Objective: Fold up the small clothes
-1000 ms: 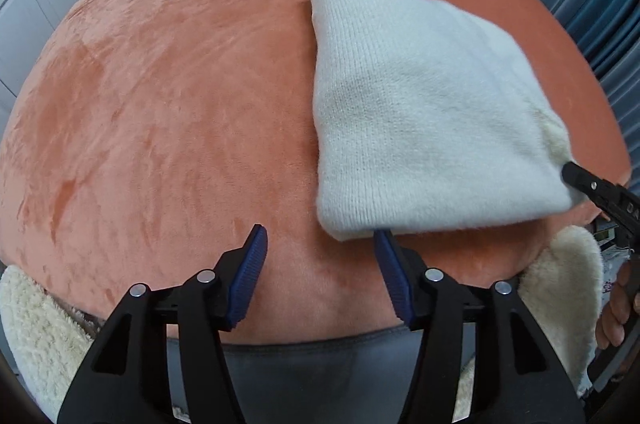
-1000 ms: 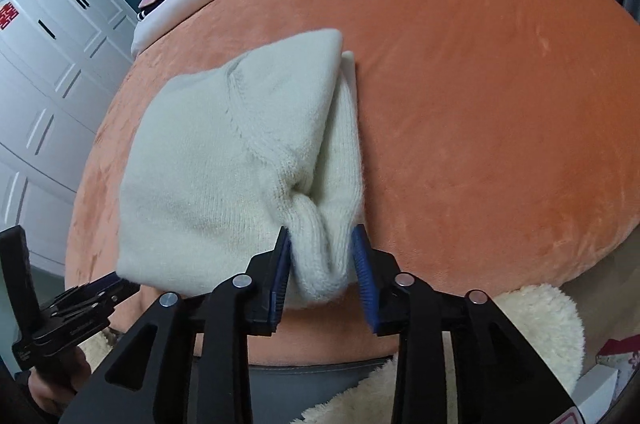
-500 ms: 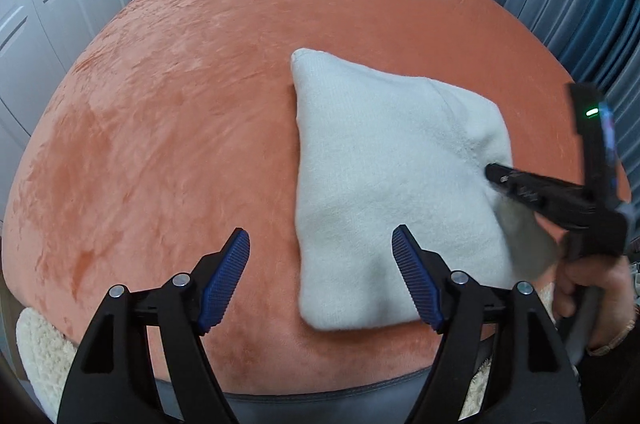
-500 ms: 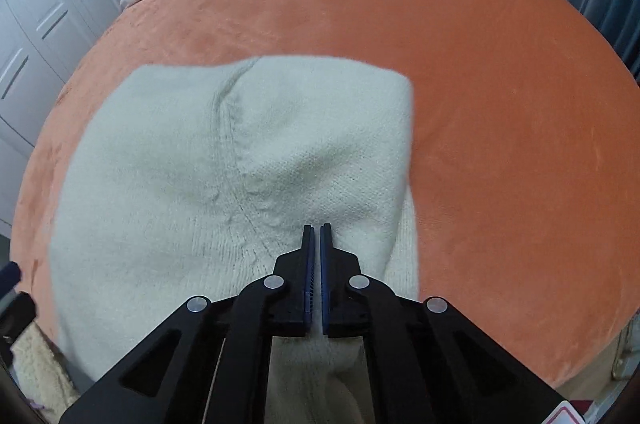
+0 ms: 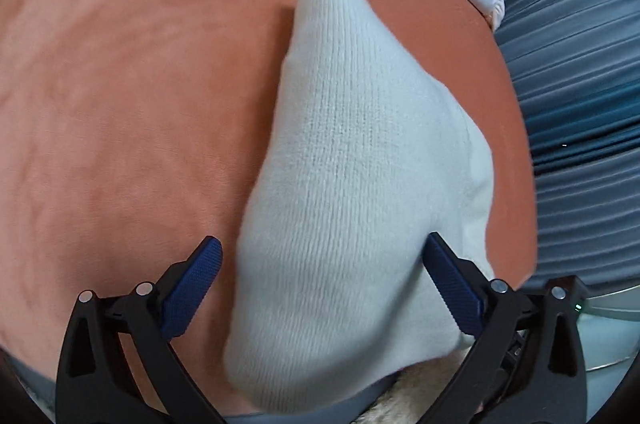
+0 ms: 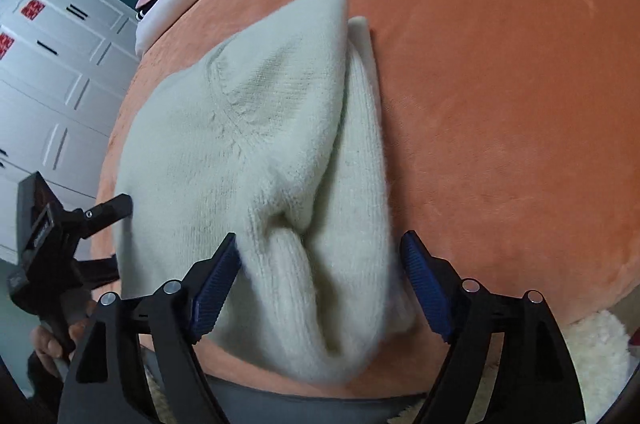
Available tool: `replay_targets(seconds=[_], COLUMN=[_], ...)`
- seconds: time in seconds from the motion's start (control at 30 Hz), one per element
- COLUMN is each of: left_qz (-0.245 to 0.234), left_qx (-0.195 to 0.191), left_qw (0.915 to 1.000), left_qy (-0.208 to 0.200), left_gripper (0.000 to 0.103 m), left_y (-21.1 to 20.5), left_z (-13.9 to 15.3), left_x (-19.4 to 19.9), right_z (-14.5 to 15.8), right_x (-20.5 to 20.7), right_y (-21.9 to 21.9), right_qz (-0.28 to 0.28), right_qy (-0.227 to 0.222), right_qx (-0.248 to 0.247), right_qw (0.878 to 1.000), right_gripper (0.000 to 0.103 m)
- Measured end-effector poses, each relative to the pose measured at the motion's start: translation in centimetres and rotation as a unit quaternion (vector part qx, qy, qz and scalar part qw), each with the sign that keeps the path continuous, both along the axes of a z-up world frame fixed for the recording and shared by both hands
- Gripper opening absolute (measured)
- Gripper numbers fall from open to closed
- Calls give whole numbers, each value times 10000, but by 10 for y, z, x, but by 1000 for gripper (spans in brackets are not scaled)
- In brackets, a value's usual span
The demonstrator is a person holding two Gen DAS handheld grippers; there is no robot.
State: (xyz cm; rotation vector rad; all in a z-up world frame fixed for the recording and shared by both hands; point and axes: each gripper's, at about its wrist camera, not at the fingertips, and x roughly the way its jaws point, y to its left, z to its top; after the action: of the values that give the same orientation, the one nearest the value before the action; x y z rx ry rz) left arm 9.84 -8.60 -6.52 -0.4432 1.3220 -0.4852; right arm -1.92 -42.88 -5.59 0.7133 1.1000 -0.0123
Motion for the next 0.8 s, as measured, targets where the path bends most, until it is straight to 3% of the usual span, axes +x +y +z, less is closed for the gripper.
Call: replay_targets(seconds=[0.13,0.2,0.23,0.27,0.33,0.37,0.43,0.53,0.67,0.8], left_qz=[-99,-70,-113,-126,-212,-309,-559,-940,-1325,-1474], left_qx=[-403,-275,-179,-60,221,360,553,589,316,153], left_qw=[9985,9989,9992,9995,9995,9989,9963,9924,9901,9888], left_qy=[352,379,353,293,85,-56,-343,-533,-346,153], left_gripper=[98,98,98,96,82,78,63,57,56,66], left_y=[-14,-21,-25,-28,-35,-39,-49,-59,-58,-54], left_z=[-18,-16,-13,-8,7,17,38,68,81,52], left_x=[11,12,12,11,4,-1,-12,-35,-74,-101], right_z=[-18,-20,-19,-17,-7,-1,17,53,75,62], right_x=[19,29,34,37,38,36,28,9,-38,-89], right_y=[0,2,4,6,7,5,6,13,2,-2], right_qz=[-190,-215,-202,-184,-200,-221,-228,-189,-368,-497], right_qy=[-171,-152,-157,-155,-223,-291,-523,-780,-691,-372], right_qx=[583,538,464,365,299,311,223,-118,-127,-146], right_qw=[9980,9982,9986,9990,9991,9988,9981,9967,9968,9980], right_gripper=[96,95,89,73,47,41,39,38,38,38])
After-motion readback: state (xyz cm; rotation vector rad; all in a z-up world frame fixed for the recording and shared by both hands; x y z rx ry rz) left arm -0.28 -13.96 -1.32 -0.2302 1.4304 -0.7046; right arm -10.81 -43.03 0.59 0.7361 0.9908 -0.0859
